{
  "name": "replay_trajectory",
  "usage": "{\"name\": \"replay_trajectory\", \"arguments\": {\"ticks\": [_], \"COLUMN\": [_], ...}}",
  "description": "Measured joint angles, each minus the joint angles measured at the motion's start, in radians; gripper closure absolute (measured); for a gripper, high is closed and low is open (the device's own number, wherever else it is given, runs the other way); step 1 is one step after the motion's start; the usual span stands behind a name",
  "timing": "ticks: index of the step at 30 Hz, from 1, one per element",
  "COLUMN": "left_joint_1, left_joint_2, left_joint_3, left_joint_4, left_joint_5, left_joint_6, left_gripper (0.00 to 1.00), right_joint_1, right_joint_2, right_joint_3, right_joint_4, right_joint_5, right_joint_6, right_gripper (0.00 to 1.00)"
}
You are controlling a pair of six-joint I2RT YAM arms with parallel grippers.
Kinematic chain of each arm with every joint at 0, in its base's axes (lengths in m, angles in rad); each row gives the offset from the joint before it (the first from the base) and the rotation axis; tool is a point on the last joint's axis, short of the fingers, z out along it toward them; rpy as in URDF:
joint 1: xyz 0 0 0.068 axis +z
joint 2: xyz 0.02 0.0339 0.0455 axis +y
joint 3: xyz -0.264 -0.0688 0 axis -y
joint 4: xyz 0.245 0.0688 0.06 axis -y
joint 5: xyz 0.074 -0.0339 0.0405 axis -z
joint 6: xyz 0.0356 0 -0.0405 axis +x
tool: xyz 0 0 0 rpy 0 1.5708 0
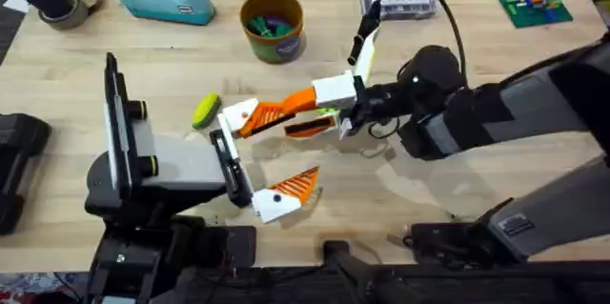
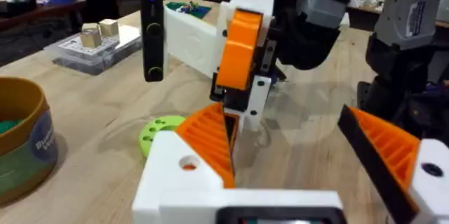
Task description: Pick up the gripper from the table and insert it into the empty holder that is missing its gripper. Then pick up a screw, insert it into the mounting hole, and use the screwdriver to tighten it. Finally, clean up the table by picking up the vegetable and placing it into the bucket.
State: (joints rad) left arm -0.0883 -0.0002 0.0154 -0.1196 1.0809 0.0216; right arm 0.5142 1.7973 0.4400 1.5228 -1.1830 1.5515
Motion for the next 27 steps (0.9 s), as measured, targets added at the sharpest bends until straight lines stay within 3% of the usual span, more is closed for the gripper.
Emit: {"name": "replay_trajectory", "arguments": {"ticks": [15, 22, 27], "left_joint_1": [0.000, 0.000, 0.000], "left_joint_2": [0.000, 0.000, 0.000], "left_joint_3": [0.000, 0.000, 0.000], "left_joint_4": [0.000, 0.000, 0.000], "left_joint_5": [0.000, 0.000, 0.000], "left_joint_6": [0.000, 0.000, 0.000], "left_gripper": [0.009, 0.009, 0.009], "right_joint_1": [0.015, 0.016, 0.016], "right_joint_2": [-0.049, -0.050, -0.050], "right_joint_3": [0.012, 0.015, 0.015], "right_joint_4": [0.004, 0.003, 0.004], "right_joint_5": [0.016, 0.016, 0.016], "right_joint_6": [0.015, 0.024, 0.024], "right_gripper": [0.113, 0.236, 0.431]}}
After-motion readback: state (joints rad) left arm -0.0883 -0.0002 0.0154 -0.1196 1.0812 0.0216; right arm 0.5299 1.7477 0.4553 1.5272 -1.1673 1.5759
